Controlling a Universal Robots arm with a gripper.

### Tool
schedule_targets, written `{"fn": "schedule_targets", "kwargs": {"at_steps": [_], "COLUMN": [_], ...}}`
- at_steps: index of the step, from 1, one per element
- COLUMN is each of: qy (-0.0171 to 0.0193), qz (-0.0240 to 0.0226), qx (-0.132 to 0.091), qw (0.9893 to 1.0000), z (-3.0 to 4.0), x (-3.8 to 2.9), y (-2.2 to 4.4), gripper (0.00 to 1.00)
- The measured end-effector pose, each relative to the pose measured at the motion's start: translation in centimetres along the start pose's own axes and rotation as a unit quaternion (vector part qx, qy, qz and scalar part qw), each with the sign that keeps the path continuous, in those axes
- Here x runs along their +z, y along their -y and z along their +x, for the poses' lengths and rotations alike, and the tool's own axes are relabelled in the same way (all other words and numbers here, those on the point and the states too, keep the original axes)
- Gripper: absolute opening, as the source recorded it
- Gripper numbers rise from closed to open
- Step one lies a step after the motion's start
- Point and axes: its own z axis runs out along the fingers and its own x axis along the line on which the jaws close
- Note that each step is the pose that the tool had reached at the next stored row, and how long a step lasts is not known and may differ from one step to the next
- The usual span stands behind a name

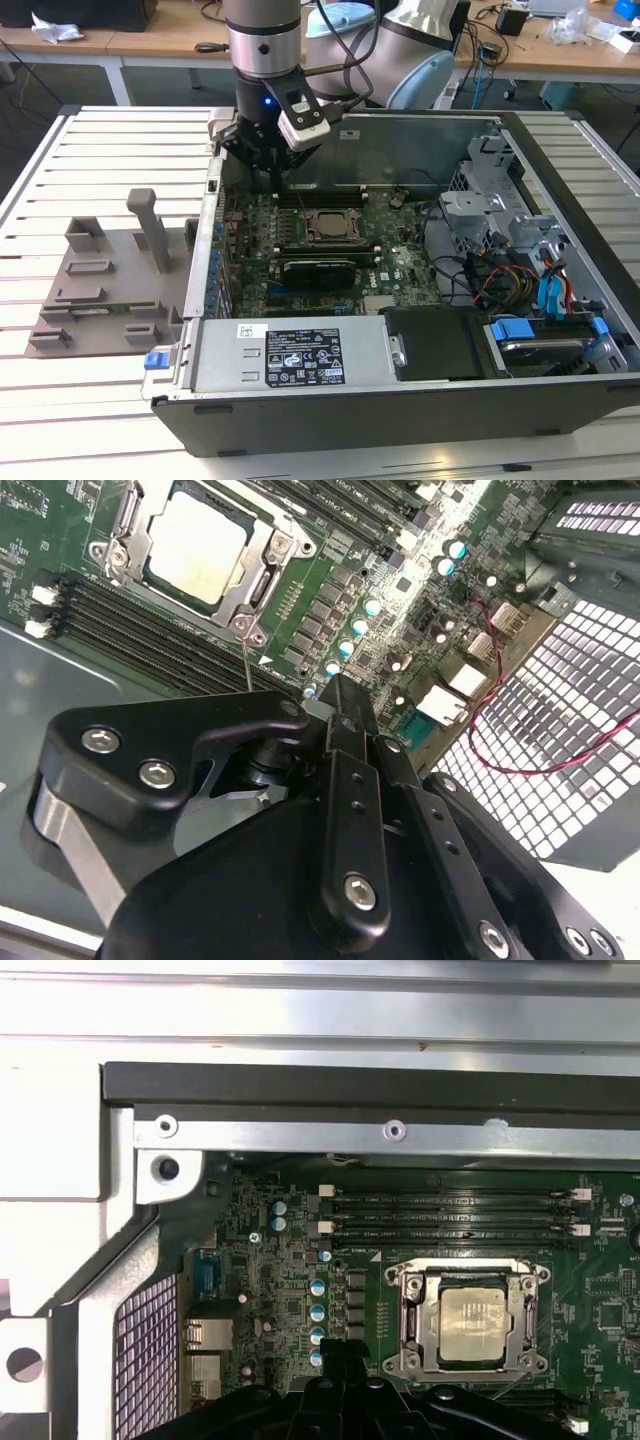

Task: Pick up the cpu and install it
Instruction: 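Install the first cpu locking lever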

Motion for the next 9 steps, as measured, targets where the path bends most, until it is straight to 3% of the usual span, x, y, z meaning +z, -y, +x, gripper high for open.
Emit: {"fn": "schedule_targets", "kwargs": {"at_steps": [6, 9], "qy": [0.0, 0.0001], "qz": [0.0, -0.0001], "qx": [0.0, 0.0], "qw": [1.0, 1.0], "z": [0.08, 0.04], "x": [0.36, 0.64], "y": [-0.72, -1.54], "gripper": [0.11, 0.11]}}
